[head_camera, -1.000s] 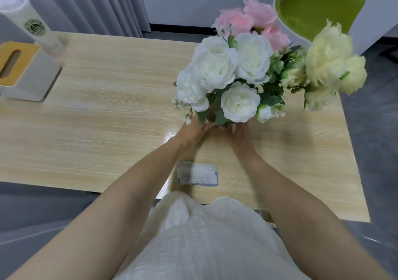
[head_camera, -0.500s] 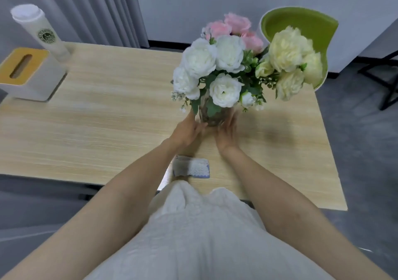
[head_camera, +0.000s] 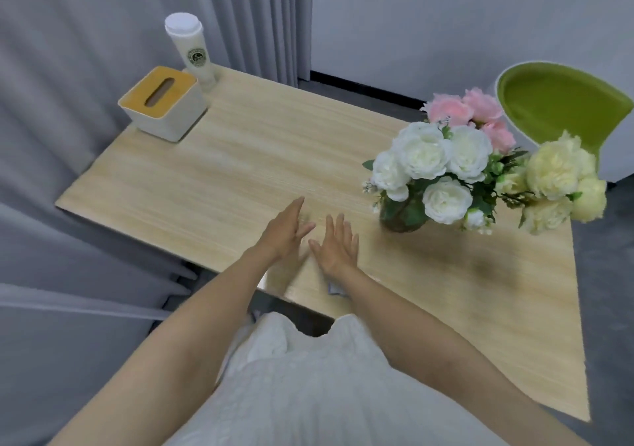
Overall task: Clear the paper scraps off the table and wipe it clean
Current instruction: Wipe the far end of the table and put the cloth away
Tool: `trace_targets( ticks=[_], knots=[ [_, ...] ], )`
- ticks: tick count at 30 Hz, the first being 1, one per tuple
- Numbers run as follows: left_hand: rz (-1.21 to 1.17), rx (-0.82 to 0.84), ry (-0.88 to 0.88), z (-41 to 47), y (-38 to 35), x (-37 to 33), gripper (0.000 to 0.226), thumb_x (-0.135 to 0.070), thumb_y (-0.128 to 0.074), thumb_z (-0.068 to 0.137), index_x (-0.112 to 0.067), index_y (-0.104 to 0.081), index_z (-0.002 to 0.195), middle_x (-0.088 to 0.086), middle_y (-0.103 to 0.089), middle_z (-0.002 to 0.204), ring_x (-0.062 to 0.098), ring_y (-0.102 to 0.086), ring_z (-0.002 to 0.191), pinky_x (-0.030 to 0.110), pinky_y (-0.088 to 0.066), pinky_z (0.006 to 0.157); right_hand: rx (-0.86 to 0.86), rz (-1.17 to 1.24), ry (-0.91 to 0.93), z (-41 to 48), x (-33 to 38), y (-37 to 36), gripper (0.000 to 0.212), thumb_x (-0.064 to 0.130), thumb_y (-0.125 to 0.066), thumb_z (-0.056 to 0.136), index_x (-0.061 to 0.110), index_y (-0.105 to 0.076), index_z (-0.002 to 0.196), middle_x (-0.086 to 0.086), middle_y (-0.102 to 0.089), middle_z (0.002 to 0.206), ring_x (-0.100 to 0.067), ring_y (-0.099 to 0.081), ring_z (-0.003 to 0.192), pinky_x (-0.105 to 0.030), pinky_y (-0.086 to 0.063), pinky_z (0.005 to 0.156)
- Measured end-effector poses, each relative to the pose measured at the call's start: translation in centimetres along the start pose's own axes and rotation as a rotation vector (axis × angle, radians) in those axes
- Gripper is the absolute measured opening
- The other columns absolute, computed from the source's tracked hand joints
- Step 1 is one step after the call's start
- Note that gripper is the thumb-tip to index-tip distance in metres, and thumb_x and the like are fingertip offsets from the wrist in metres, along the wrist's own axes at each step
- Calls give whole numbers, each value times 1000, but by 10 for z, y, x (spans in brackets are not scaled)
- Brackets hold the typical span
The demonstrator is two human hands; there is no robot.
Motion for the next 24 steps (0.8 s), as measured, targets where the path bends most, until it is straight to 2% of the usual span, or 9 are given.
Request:
trace_targets(
  ticks=[7,10,13,18,24],
  knots=[
    [138,-210,100,6,102,98,50,-35,-38,101,-9,-33,144,7,-37,145,22,-43,127,34,-42,96,6,1,87,69,104,-11,66,44,-31,100,22,4,152,-6,18,158,-24,16,146,-40,8,117],
    [171,-279,134,28,155,146,46,-30,-39,102,-6,-37,141,10,-38,143,25,-43,127,36,-43,95,3,39,70,106,162,-15,65,40,-33,100,20,0,152,-7,14,159,-24,13,146,-40,5,118],
    [208,-401,218,56,213,188,42,-24,-40,101,-7,-38,140,12,-33,147,27,-39,130,37,-39,102,12,93,64,145,226,-20,64,38,-35,101,19,-2,152,-9,10,159,-24,10,147,-39,3,119],
    [232,-656,346,100,309,238,41,-21,-41,100,-8,-37,139,12,-33,149,29,-29,136,40,-26,113,32,340,45,204,326,-31,65,39,-37,100,18,-5,152,-9,1,160,-25,2,147,-38,-1,118],
    [82,-642,412,150,358,264,46,-26,-36,102,-3,-34,142,18,-31,148,33,-27,136,38,-21,110,46,797,-64,247,391,-27,63,40,-37,99,12,-13,150,-10,-26,153,-32,-23,141,-42,-23,113]
  ],
)
Point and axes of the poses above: each hand's wrist, its own z-axis towards the middle knuckle, its own y-axis out of the back of the hand, x = y × z, the point moved 3 cm from there along z, towards the middle knuckle
